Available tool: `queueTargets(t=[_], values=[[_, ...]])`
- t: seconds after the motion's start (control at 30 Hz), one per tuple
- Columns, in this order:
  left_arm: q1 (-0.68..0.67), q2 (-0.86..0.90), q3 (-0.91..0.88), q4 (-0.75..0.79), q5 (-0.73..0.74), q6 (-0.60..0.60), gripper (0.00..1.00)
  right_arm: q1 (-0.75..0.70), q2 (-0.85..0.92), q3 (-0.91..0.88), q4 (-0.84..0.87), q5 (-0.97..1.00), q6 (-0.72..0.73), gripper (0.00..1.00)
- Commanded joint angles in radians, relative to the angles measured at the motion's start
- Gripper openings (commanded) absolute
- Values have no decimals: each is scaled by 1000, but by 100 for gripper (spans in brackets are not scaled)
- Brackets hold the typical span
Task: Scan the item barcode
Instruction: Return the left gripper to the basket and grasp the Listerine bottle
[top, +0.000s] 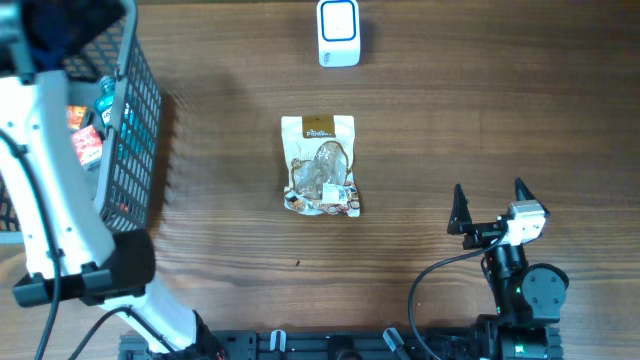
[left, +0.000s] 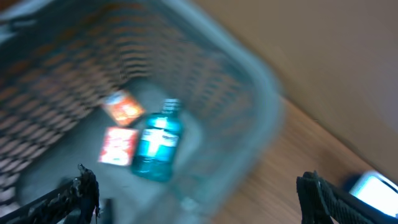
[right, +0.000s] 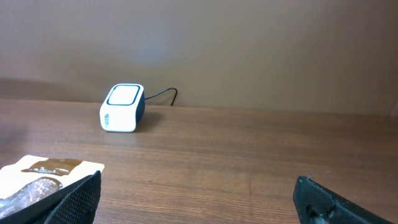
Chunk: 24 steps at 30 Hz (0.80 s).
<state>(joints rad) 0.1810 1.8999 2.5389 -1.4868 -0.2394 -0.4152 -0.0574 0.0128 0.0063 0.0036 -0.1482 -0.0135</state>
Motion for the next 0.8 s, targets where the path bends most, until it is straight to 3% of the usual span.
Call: queueTargets(t=[0.0,0.2,0.77], values=[[142,40,-6,-52,50,-15,100,4,-3,-1,4,6,-9,100],[236,142,-7,-116,64,-15,100,4,-3,-1,4,6,-10,100],[231,328,-105,-86,92,-3,100,4,-3,-1,4,6,-10,100]])
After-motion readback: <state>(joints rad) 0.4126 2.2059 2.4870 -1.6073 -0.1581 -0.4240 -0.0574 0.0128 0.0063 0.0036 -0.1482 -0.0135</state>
